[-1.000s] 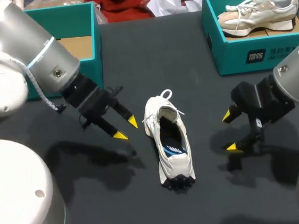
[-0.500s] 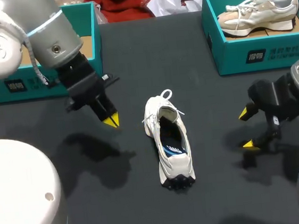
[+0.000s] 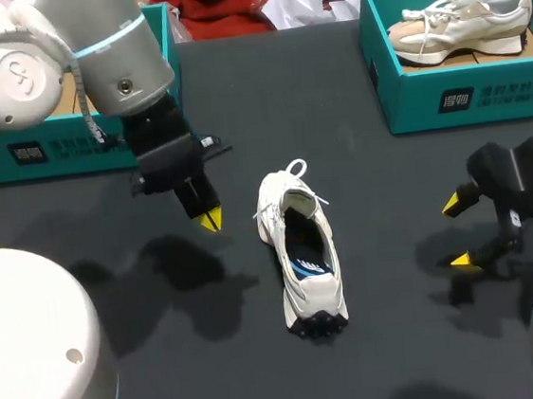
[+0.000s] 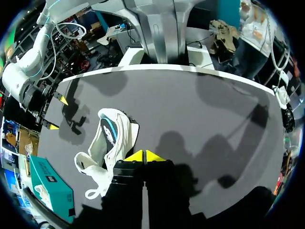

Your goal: Take the shoe out of the shoebox, open the shoe tongue, remove and reinsert the insole, then place the shoe into the shoebox

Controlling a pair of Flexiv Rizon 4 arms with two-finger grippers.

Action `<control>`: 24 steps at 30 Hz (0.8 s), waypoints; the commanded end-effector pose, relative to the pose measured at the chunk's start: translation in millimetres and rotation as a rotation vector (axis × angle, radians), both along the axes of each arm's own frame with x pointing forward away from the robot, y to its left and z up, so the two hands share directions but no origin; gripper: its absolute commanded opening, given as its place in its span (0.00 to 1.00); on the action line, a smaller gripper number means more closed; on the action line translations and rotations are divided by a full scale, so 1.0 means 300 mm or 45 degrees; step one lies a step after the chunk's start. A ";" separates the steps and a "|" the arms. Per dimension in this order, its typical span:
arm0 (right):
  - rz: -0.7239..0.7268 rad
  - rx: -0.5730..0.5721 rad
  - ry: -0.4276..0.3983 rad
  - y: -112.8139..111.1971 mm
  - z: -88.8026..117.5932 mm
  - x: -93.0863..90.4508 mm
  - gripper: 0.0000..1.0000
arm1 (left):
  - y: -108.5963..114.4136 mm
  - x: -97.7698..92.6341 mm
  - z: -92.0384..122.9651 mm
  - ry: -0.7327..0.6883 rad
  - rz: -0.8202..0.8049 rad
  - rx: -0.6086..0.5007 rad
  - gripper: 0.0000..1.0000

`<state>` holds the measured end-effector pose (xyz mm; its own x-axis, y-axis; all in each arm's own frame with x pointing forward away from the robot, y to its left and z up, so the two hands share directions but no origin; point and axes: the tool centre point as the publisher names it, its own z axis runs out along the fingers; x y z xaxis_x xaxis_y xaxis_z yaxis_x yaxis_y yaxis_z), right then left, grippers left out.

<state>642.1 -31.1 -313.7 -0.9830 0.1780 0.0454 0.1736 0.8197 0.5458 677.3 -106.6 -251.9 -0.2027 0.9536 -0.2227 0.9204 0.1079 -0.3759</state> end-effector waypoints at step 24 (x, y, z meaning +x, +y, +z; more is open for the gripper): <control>-0.002 -0.002 -0.003 -0.001 0.002 -0.008 1.00 | -0.264 -0.012 -0.133 -0.100 -0.118 0.103 0.00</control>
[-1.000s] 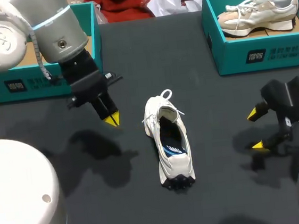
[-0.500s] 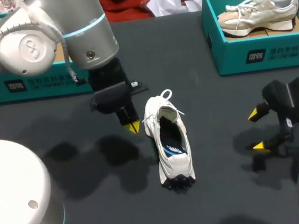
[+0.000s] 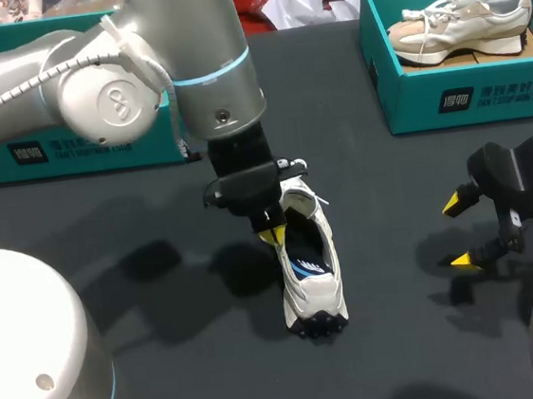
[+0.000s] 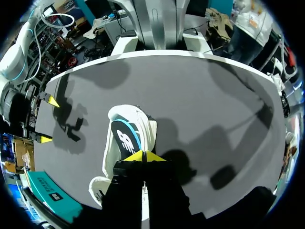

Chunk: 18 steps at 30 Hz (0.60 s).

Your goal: Take the shoe out of the shoebox, open the shoe tongue, remove and reinsert the insole, then place the shoe into the shoebox

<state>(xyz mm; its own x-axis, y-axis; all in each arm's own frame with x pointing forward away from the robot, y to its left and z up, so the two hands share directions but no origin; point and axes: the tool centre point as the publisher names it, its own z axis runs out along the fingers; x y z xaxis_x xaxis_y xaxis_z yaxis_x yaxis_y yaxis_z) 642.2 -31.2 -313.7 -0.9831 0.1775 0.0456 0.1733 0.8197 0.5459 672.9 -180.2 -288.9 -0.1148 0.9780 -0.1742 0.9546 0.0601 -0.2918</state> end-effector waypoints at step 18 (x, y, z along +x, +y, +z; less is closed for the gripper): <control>-0.002 -0.002 -0.004 -0.001 0.002 -0.008 1.00 | -0.103 -0.046 -0.150 0.052 -0.201 0.139 0.00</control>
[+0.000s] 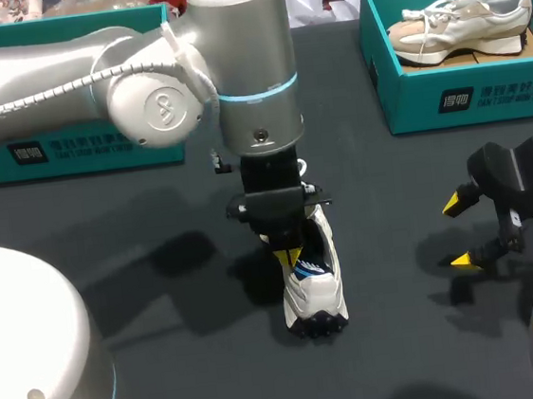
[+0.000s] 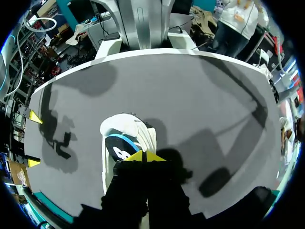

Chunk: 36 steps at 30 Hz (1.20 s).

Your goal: Take the shoe out of the shoebox, open the shoe tongue, remove and reinsert the insole, then place the shoe into the shoebox

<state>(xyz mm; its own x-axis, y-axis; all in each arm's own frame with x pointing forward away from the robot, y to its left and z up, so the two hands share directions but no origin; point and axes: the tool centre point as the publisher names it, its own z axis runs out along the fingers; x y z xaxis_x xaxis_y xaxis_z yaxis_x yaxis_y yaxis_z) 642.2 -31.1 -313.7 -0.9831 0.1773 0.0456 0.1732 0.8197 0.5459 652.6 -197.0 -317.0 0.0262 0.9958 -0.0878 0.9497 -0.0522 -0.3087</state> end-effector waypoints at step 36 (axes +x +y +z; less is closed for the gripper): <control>-0.003 -0.002 -0.004 -0.001 0.002 -0.008 1.00 | -0.099 -0.008 -0.155 0.067 -0.049 0.112 0.00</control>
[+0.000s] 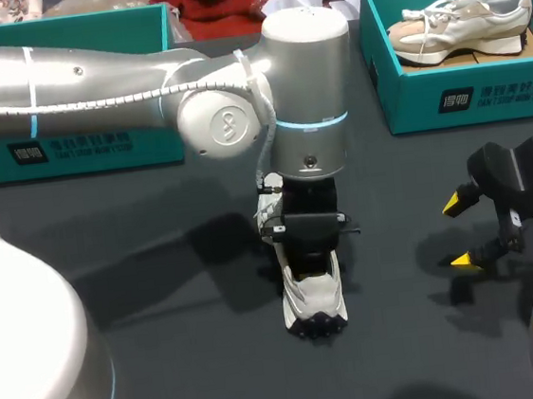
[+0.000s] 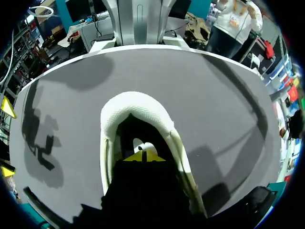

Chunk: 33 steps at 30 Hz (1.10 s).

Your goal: Take the shoe out of the shoebox, open the shoe tongue, remove and reinsert the insole, then place the shoe into the shoebox

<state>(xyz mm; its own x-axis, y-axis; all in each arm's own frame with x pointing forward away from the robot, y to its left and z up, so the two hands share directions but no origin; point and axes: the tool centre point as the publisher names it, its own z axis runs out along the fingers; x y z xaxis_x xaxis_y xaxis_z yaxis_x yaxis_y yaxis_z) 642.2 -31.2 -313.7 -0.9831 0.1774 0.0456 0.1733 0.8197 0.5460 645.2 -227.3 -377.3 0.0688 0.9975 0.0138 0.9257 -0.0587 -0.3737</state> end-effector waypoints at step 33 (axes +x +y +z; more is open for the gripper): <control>-0.002 -0.002 -0.004 -0.001 0.002 -0.008 1.00 | 0.056 -0.007 -0.087 -0.132 0.014 0.144 0.00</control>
